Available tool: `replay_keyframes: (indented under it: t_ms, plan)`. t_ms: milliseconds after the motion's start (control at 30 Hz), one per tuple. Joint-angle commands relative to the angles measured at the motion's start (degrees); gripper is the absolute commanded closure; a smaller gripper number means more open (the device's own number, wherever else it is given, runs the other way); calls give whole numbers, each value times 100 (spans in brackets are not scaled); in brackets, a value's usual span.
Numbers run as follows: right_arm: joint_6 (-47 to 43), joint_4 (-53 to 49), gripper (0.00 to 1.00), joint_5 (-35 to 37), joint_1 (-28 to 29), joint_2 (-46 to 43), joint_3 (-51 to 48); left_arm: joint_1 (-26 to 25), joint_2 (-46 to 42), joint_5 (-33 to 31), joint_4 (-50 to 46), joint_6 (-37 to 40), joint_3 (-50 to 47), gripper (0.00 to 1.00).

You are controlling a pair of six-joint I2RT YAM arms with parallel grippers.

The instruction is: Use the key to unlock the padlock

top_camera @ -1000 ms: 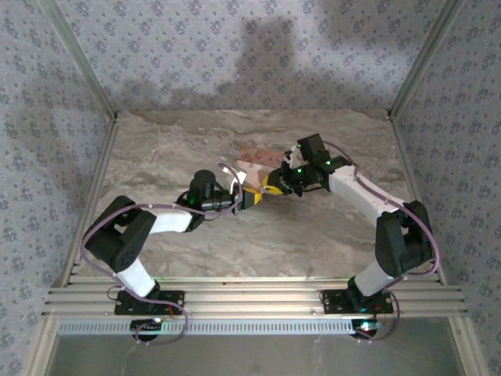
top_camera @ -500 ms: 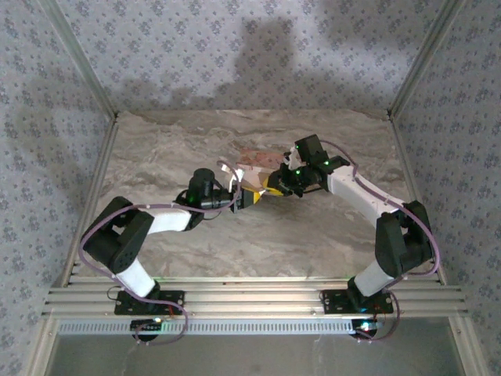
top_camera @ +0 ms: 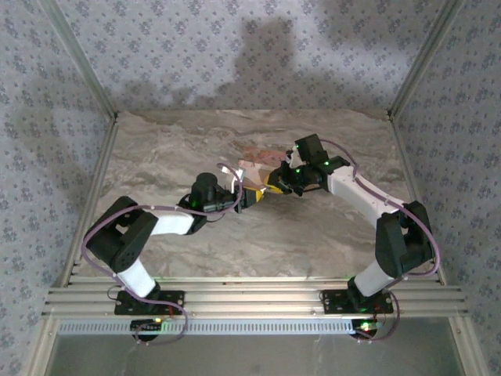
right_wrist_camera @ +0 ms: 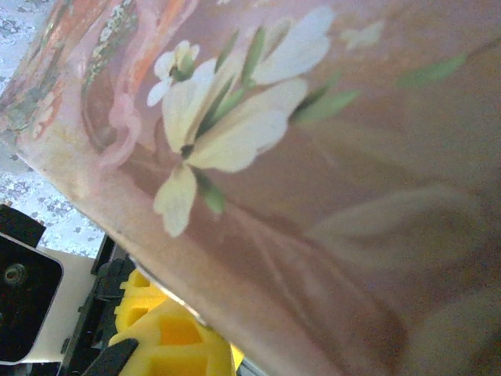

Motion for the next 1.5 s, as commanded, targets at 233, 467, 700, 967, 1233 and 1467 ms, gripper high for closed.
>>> replay_keyframes:
  t_ms: [233,467,700,967,1233,1467]
  plan:
    - [147,214,100,-682,236,-162,-61,-73,205,-56,1274,-223,153,100]
    - [160,258,100,-700,242,-170,-111,-88,273,16,1478,-320,165,100]
    - [45,98,100,-630,243,-180,-137,-33,125,-121,1547,-297,104,100]
    - [21,100,100,-709,283,-127,-129,-14,110,-255,1559,-320,171,100]
    - [-31,5,100,-481,196,-143,-160,17,-105,-414,839,177,154,100]
    - [86,207,100,-152,61,-72,-71,-118,184,-471,769,316,18,100]
